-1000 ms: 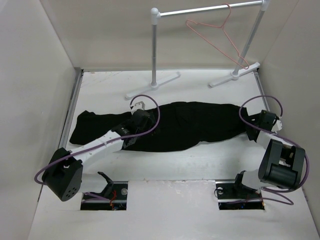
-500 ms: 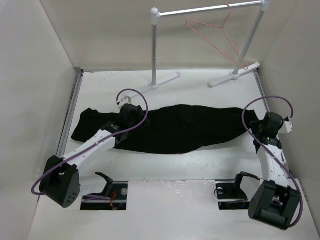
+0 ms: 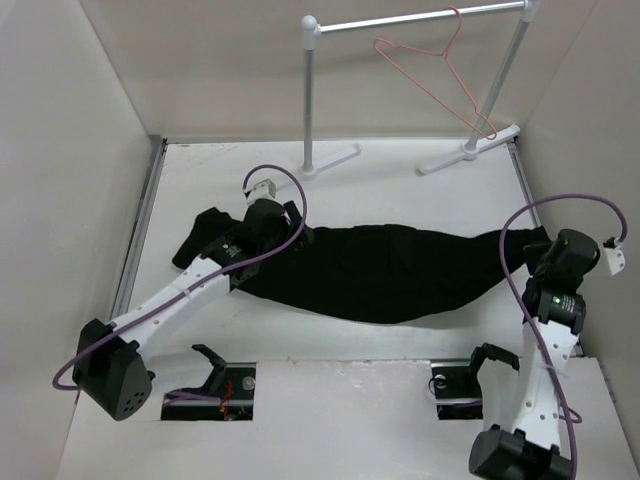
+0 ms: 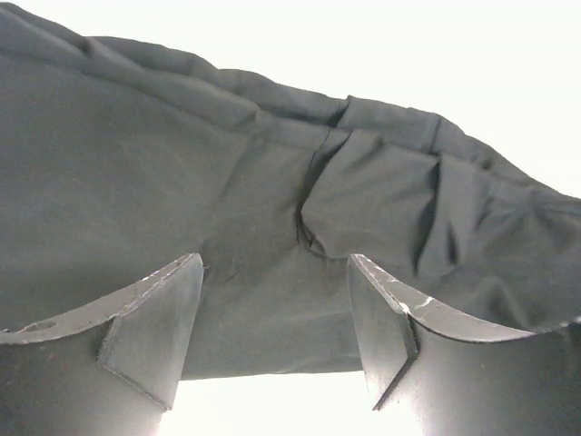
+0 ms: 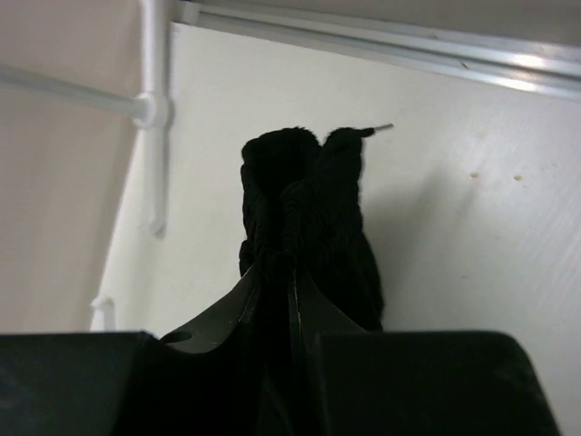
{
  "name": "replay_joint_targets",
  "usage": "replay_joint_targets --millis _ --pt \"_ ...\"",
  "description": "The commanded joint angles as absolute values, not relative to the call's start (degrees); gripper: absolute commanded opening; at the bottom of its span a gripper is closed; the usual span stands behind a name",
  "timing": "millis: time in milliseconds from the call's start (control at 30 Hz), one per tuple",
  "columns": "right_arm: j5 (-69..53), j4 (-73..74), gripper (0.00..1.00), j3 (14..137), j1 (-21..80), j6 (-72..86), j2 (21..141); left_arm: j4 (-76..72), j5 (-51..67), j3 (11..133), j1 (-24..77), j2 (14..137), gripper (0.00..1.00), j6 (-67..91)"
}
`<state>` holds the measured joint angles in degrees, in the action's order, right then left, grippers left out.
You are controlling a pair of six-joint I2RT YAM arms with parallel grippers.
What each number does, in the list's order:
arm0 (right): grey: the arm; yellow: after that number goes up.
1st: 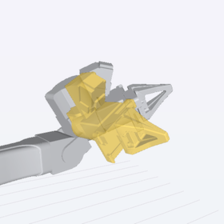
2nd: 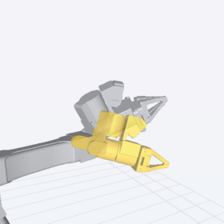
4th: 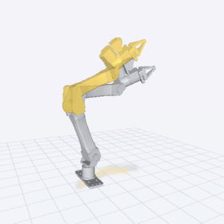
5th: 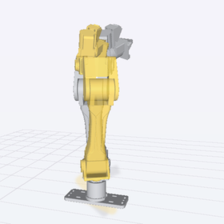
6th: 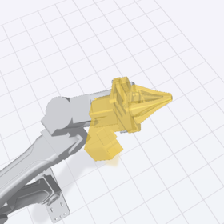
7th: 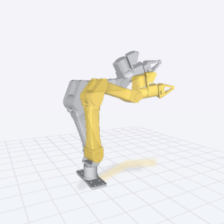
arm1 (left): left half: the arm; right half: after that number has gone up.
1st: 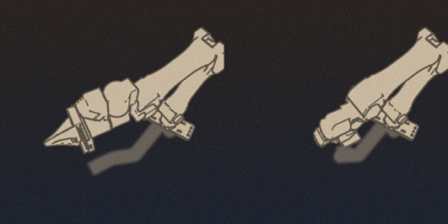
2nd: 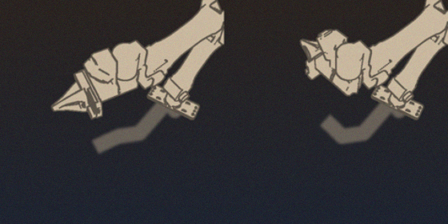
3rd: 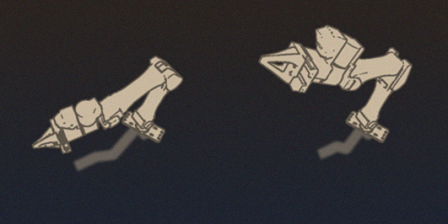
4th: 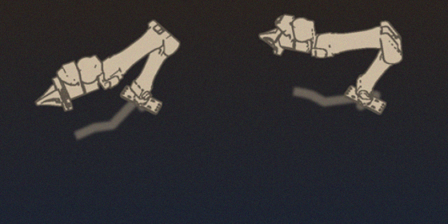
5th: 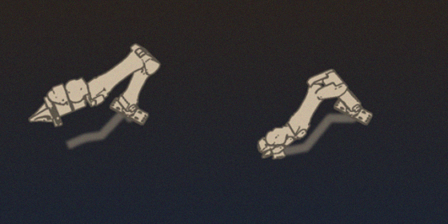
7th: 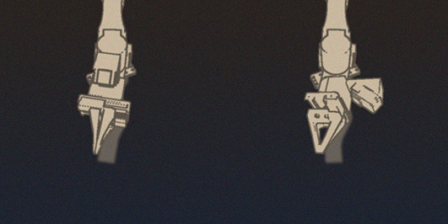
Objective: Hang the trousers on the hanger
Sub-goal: Fold the trousers at the center of the board.
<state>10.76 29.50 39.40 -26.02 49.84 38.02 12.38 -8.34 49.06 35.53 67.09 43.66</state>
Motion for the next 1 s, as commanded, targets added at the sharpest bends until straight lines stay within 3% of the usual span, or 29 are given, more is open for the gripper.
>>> replay_joint_targets --millis 0,200,433,567,733,967 --pt "12.9 32.1 0.08 48.4 -23.0 46.6 36.1 15.6 -9.9 55.6 35.3 64.5 0.64 43.5" --pt "15.1 36.9 0.07 57.2 -4.8 43.7 36.7 23.7 -5.3 58.9 19.4 57.2 0.66 41.6" --pt "27.4 36.7 0.07 63.1 27.3 53.7 45.8 27.5 -0.6 58.7 2.3 53.2 0.67 37.7" --pt "33.3 32.4 0.08 71.0 42.5 56.7 58.0 26.7 -1.0 60.0 -2.8 54.0 0.68 35.4" --pt "33.0 27.6 0.08 87.2 51.4 56.3 77.0 25.4 0.2 61.0 -10.8 56.2 0.68 34.5" --pt "31.6 28.7 0.1 124.6 60.1 57.0 111.8 24.7 -2.2 64.1 -15.9 59.1 0.68 35.7"
